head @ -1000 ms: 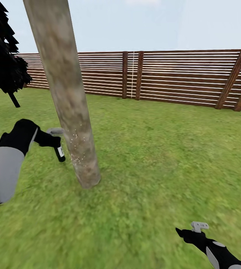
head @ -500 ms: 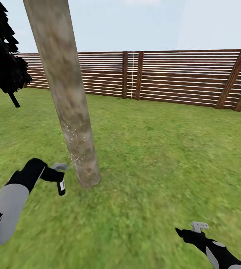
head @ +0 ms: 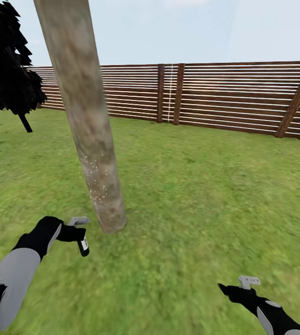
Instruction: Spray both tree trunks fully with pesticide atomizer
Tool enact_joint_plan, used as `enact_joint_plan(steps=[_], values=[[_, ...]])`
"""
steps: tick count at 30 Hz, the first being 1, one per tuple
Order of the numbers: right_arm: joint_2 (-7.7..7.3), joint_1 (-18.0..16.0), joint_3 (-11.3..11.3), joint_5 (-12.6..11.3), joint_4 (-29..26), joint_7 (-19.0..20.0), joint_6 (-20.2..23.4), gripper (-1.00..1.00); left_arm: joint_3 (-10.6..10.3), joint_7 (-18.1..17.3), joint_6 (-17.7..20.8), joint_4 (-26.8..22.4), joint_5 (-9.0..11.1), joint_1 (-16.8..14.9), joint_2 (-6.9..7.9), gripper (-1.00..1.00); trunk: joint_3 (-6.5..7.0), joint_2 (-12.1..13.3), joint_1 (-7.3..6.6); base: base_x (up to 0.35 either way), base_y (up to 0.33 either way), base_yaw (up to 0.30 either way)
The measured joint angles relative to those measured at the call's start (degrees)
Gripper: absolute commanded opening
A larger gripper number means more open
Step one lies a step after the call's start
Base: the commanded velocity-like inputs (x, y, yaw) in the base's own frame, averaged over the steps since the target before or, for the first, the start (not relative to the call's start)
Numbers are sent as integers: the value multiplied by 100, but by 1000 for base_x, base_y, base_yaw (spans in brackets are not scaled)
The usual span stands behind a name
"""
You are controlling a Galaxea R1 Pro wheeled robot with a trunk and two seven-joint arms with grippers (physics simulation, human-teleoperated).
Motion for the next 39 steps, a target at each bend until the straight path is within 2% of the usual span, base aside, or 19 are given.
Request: enact_joint_plan(steps=[3, 12, 24, 39], values=[[-4, 0, 6, 8, 3, 5, -9, 100, 2, 61, -221, 163, 29, 3, -6, -100, 0, 0, 0, 108, -269, 2], [-18, 0, 4, 9, 8, 0, -201, 100, 5, 447, -247, 178, 61, 9, -22, -100, 0, 0, 0, 119, -261, 16], [-14, 9, 6, 9, 8, 0, -202, 100, 6, 460, -249, 177, 71, 82, -81, -100, 0, 0, 0, 2, -270, 264], [-14, 18, 6, 9, 8, 0, -202, 100, 8, 460, -247, 178, 61, 84, -88, -100, 0, 0, 0, 24, -270, 55]])
